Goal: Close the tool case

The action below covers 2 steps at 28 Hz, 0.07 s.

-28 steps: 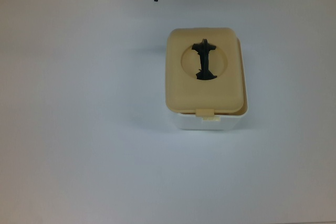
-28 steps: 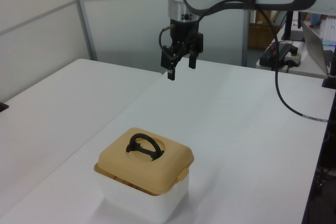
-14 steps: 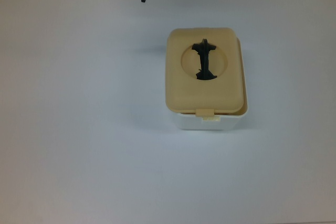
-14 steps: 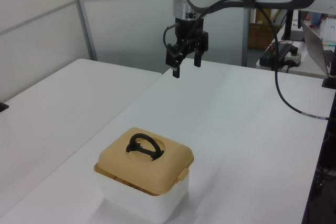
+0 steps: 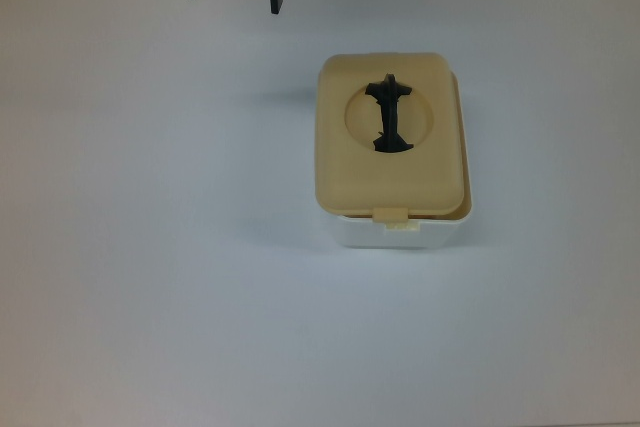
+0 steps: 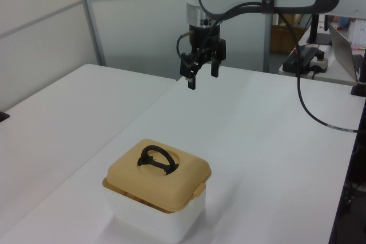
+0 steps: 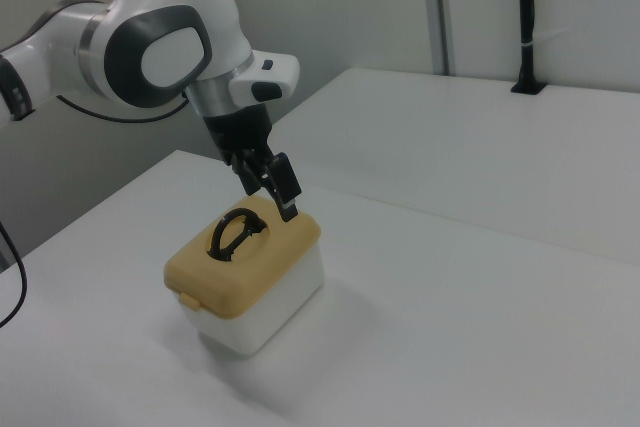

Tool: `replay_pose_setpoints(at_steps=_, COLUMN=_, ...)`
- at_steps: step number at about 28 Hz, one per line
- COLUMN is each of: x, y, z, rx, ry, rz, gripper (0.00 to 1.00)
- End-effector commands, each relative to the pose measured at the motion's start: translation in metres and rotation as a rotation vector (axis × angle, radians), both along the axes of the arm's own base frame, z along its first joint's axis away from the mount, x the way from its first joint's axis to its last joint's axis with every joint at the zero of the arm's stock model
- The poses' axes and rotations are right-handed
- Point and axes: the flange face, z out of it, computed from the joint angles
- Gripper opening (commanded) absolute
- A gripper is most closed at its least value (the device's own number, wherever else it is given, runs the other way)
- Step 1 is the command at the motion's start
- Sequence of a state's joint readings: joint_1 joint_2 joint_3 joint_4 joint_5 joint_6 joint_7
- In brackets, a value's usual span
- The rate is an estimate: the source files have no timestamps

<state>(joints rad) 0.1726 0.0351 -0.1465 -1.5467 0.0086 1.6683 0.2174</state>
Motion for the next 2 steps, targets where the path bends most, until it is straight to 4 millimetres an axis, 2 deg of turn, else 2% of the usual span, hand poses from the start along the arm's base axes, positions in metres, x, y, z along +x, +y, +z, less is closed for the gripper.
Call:
replay_pose_setpoints(at_steps=1, x=-0.0038, y=-0.0038, z=0.002, rx=0.002, ry=0.007, rz=0.012, gripper=1.0)
replay_pose_setpoints(at_steps=2, x=-0.0039, y=-0.0038, z=0.0026, rx=0.002, ry=0.007, rz=0.012, gripper=1.0)
